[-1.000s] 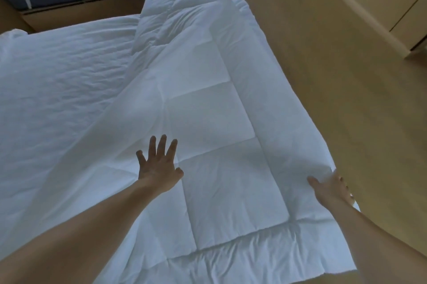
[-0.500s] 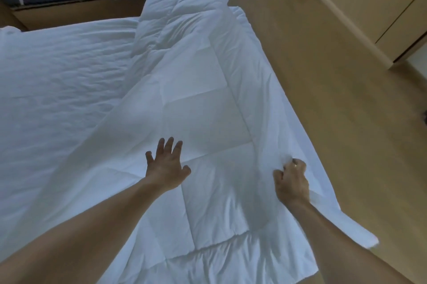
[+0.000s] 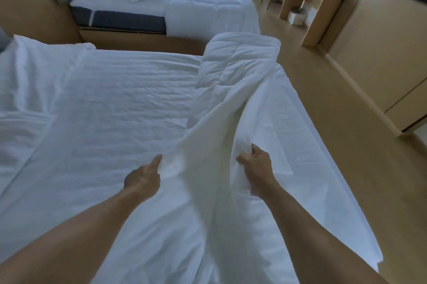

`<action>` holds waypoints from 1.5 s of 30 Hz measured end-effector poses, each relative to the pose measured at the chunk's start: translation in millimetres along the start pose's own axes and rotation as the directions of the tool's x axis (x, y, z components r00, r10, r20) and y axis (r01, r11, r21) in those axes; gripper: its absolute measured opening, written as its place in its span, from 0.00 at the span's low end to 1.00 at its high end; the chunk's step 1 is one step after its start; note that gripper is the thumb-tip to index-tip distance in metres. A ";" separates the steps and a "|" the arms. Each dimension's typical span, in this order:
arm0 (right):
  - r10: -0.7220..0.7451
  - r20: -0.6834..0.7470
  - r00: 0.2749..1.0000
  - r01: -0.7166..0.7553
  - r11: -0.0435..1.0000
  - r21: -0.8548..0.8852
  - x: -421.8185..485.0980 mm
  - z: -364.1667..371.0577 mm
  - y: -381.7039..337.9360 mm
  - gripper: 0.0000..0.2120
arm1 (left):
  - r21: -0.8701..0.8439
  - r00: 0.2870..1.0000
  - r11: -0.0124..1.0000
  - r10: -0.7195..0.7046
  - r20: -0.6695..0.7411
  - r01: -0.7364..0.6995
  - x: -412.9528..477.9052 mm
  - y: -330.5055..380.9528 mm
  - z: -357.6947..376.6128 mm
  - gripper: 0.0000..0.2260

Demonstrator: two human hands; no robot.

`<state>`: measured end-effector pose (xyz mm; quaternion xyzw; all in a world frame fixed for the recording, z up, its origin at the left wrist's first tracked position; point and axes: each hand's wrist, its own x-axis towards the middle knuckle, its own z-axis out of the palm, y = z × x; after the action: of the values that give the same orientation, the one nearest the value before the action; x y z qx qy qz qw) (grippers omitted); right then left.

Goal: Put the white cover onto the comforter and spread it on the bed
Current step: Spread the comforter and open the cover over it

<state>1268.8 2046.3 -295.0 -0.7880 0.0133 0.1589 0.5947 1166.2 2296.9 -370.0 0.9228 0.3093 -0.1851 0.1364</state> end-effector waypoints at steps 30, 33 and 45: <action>0.001 0.517 0.856 -0.043 0.997 0.070 -124.3 447.1 -121.2 0.10 | -0.899 0.951 0.437 0.286 0.115 -0.023 -42.0 -344.6 -68.0 0.21; -0.011 0.542 0.840 -0.053 0.993 0.102 -124.8 514.7 -142.7 0.11 | -0.913 0.949 0.407 0.299 0.095 -0.037 -15.8 -412.2 -95.4 0.23; 0.192 0.516 0.835 -0.201 0.979 -0.038 -124.5 617.3 -114.0 0.15 | -0.759 0.925 0.651 0.304 0.228 -0.026 17.5 -525.1 -100.6 0.46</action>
<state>1029.8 2639.8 -305.0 -0.7054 -0.0647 0.4246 0.5638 878.8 2747.9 -359.5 0.7650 0.2429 -0.1836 0.5674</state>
